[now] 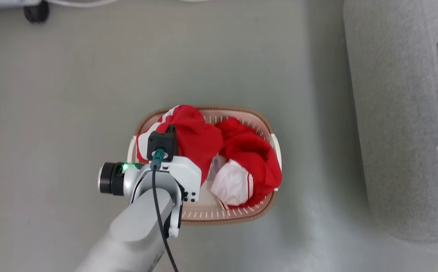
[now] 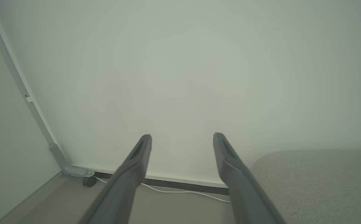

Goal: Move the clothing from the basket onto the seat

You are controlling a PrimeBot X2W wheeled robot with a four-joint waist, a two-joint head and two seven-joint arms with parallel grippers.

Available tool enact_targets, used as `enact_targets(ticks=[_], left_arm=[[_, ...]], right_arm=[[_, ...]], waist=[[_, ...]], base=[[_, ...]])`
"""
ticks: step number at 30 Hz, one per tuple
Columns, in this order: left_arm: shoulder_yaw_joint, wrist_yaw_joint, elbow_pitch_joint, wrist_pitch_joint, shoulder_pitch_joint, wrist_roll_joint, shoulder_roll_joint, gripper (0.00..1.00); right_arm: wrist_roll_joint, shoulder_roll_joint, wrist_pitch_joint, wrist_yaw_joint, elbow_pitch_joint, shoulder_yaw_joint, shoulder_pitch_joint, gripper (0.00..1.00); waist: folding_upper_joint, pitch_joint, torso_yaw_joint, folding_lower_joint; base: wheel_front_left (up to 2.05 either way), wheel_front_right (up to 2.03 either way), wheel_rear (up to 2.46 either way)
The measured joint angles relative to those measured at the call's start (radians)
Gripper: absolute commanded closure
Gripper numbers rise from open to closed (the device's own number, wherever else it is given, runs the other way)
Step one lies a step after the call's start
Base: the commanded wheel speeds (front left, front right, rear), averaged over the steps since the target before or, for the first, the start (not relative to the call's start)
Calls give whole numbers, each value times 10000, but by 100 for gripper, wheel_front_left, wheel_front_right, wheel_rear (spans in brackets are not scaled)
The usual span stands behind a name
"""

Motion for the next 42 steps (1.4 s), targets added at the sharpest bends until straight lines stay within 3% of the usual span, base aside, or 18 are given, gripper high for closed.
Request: enact_targets(ticks=[15, 22, 33, 42], left_arm=[[3009, -1448, -2109, -2, 2552, 2878, 380, 100], [3741, -1992, -3202, -2, 3043, 3701, 464, 100], [4027, -2642, -5304, -46, 3164, 4642, 464, 100], [3129, -2917, -6872, 31, 2526, 5193, 280, 100]], right_arm=[[-1074, 1546, 2, 0, 2082, 583, 1571, 0], [-1319, 1975, 4, 0, 2763, 717, 2083, 0], [-1751, 2376, 4, 0, 3438, 685, 2775, 0], [-1801, 2418, 4, 0, 3638, 669, 2801, 0]], waist=[[0, -3033, 189, 0], [0, -3954, 151, 0], [1, -4649, 217, 0], [0, -4538, 313, 0]], base=[[0, 0, 0], [0, 0, 0], [0, 0, 0], [0, 0, 0]])
